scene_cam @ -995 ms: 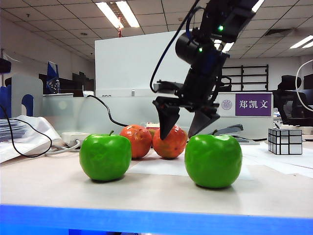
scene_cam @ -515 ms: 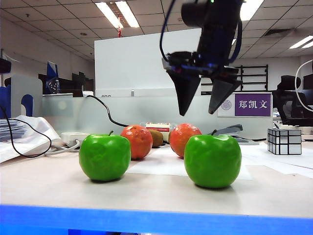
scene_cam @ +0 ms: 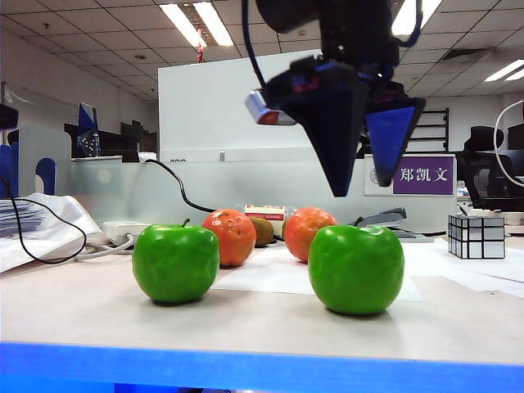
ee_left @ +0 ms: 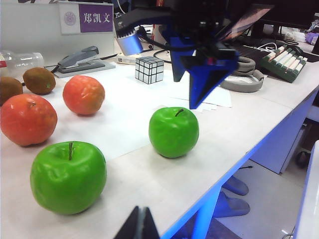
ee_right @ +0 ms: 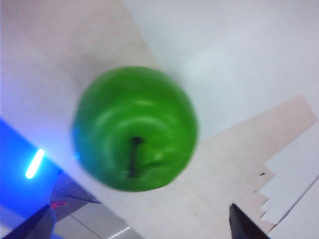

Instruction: Put the same fruits together.

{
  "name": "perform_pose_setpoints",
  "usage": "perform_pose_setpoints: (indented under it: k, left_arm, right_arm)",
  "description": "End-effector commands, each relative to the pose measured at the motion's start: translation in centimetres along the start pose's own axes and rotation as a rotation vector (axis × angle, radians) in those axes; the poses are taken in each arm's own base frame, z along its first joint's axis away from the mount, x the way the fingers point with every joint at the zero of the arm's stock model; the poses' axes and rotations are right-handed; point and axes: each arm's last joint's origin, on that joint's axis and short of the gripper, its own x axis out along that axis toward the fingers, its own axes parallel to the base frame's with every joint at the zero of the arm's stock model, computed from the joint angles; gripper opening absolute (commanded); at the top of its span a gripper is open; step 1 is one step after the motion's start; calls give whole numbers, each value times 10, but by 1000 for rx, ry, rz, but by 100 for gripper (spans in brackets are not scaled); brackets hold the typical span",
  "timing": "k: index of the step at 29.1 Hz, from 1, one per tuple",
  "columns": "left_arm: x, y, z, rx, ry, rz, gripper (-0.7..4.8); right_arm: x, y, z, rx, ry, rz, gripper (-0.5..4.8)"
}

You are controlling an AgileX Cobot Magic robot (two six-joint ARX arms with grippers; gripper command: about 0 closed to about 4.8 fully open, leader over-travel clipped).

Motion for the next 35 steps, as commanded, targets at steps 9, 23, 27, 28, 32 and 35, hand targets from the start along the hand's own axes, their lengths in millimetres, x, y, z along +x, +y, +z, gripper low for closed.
perform_pose_setpoints:
  k: [9, 23, 27, 28, 32, 35]
  left_arm:
    - [0, -1, 1, 17, -11, -24, -6]
    - [0, -1, 2, 31, -18, -20, -6]
    - [0, -1, 2, 31, -18, -20, -6]
    - [0, -1, 2, 31, -18, -20, -6]
    - [0, -1, 2, 31, -18, -20, -6]
    - [0, -1, 2, 31, -18, -20, -6]
  right_arm:
    - [30, 24, -2, -36, 13, -52, 479]
    - [44, 13, 8, 27, -23, -44, 479]
    - [55, 15, 14, 25, -11, -17, 479]
    - [57, 15, 14, 24, -3, -17, 479]
    - [59, 16, 15, 24, 3, -16, 479]
    - [60, 15, 14, 24, 12, -15, 479]
